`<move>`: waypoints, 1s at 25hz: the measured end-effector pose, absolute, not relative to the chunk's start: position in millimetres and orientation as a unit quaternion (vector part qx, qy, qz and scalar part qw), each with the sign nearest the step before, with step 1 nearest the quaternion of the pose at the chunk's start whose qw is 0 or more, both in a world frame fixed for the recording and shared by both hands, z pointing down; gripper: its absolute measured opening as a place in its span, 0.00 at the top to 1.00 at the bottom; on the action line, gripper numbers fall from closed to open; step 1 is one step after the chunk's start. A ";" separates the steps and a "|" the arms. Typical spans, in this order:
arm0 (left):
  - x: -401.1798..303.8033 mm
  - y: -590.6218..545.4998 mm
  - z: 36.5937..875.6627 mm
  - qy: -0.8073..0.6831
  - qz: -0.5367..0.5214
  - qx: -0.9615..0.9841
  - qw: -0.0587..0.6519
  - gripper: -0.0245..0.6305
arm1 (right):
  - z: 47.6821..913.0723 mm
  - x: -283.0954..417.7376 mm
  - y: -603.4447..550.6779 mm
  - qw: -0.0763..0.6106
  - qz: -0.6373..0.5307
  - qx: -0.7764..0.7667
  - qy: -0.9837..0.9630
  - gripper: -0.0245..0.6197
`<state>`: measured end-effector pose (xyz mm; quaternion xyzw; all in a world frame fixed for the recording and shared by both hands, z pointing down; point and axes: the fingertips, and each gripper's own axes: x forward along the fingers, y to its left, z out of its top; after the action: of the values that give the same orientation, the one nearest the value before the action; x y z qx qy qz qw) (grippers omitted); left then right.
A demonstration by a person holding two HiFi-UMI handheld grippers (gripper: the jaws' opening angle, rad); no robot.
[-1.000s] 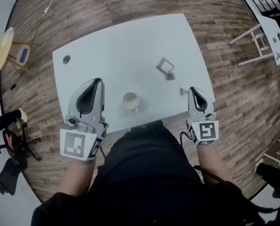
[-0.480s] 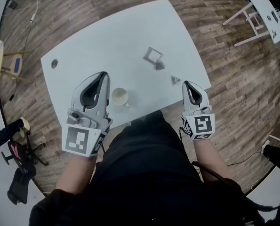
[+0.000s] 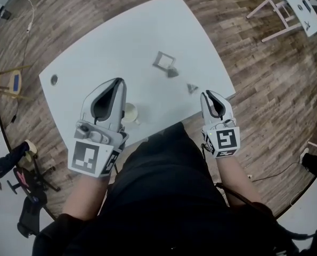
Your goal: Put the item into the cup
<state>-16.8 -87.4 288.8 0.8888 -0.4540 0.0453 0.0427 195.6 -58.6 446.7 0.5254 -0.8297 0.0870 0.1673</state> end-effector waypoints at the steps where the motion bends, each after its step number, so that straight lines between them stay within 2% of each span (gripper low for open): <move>1: -15.8 -88.5 290.3 -0.454 0.047 0.889 0.044 0.96 | 448.5 195.5 -58.9 0.167 0.089 0.525 -0.830 0.88; 14: 4.1 -94.4 301.7 -0.451 0.069 0.886 0.081 0.96 | 477.6 195.4 -65.7 0.178 0.119 0.512 -0.832 0.86; 25: 4.2 -96.8 325.5 -0.452 0.108 0.882 0.075 0.96 | 500.0 189.4 -68.9 0.191 0.139 0.499 -0.834 0.83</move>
<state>4.2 -96.8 325.5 0.8824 -0.4517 0.1085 0.0746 189.4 -68.9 500.0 0.4985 -0.8341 0.1394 0.1906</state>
